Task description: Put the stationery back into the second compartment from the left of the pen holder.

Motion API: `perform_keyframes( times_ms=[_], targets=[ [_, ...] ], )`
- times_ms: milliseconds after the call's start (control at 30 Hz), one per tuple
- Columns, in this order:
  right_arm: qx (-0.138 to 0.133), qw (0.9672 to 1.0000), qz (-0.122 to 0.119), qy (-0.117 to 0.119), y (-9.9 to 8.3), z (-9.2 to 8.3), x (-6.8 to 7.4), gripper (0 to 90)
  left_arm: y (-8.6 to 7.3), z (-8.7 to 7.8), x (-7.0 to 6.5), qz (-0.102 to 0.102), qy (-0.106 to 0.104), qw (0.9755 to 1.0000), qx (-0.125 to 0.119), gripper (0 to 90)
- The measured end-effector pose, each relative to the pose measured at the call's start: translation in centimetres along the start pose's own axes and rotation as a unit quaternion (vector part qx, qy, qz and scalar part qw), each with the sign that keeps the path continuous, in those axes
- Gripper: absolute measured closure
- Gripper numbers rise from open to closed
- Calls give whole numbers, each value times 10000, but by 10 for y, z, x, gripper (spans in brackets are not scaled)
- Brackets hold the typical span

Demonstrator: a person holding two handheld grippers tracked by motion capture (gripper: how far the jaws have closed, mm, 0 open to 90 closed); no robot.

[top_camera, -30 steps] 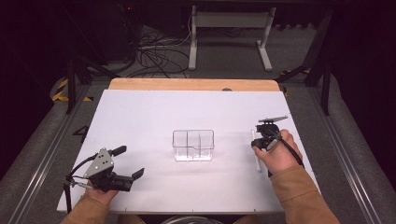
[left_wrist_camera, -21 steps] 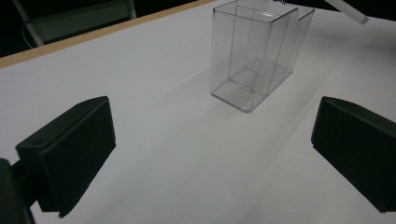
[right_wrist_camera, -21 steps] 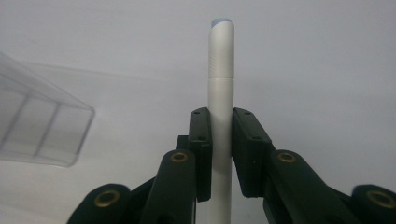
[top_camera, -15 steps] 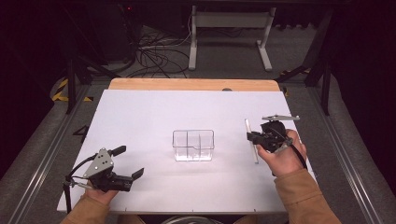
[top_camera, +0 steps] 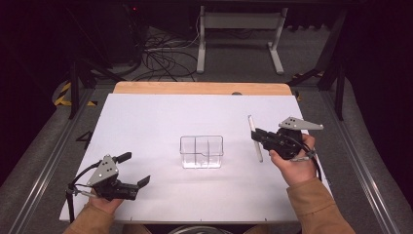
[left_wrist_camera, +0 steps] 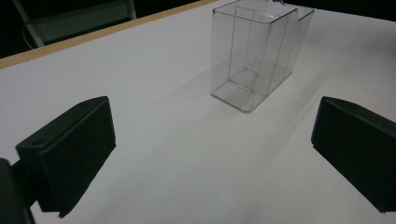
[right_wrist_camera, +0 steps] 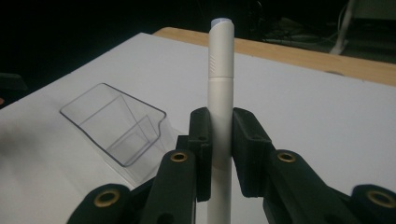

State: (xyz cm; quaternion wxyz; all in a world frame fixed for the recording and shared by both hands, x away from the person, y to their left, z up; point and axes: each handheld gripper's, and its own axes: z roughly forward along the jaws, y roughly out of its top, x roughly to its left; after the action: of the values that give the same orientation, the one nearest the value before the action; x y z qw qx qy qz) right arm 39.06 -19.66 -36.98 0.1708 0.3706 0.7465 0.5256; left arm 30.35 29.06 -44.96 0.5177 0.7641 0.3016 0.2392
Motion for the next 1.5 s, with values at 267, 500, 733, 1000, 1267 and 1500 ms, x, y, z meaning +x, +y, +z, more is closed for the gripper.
perform_keyframes(
  times_ms=[267,500,733,1000,1267,1500],
  targets=[
    [-523,9970,-444,350,3,-1,5,788,0,0,0,11,-2,10000,-5,5],
    [-851,9936,-564,487,5,-1,8,788,0,0,0,-2,-16,10000,-6,5],
    [-1095,9891,-750,639,6,-1,12,788,0,0,0,22,-11,10000,-13,5],
    [-1234,9849,-883,838,11,5,20,788,0,-1,0,19,-2,10000,-14,5],
    [-1336,9793,-1040,1106,21,19,36,788,-1,-3,0,2,17,10000,-25,5],
    [-1356,9762,-1087,1294,26,30,46,788,-1,-3,0,-1,16,10000,-25,5]
  ],
)
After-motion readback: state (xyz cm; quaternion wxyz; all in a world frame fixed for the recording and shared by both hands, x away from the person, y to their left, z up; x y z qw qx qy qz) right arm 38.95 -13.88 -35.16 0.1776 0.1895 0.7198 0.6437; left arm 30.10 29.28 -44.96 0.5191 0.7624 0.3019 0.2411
